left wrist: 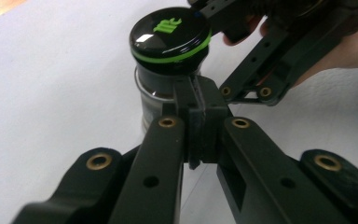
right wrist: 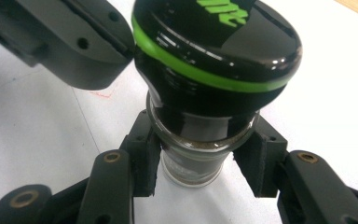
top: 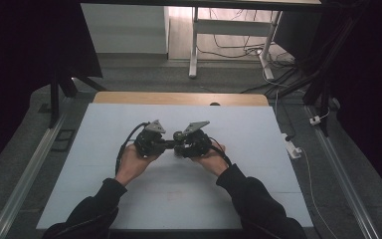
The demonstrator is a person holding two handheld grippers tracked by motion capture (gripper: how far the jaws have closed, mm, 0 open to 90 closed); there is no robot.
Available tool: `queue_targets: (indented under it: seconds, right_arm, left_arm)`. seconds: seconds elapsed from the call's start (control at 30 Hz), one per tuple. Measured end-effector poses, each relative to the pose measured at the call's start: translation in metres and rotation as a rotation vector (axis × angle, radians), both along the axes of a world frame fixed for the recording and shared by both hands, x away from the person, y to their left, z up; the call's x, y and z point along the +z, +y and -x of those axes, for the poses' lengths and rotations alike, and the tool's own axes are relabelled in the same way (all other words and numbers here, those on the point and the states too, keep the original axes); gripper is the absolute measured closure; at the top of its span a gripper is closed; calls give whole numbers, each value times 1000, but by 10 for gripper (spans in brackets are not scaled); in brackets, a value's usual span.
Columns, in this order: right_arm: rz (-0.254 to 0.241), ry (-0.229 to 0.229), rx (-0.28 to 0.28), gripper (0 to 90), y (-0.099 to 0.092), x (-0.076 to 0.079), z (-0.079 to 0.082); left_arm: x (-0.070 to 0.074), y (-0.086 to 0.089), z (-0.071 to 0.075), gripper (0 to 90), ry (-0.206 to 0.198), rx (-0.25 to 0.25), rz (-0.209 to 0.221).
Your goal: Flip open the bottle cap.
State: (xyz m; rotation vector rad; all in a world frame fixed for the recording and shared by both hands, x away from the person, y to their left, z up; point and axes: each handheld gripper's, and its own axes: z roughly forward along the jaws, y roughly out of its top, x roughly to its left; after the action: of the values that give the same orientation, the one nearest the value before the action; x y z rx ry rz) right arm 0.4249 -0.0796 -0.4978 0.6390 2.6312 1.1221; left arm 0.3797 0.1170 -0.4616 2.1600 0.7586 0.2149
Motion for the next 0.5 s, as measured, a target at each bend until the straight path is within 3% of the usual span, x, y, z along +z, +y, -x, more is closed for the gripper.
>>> queue_targets:
  seconds: [0.5]
  right_arm:
    - [3, -5, -1, 528, 1, 0, 0]
  left_arm:
    - [7, 0, -5, 890, 1, 21, 29]
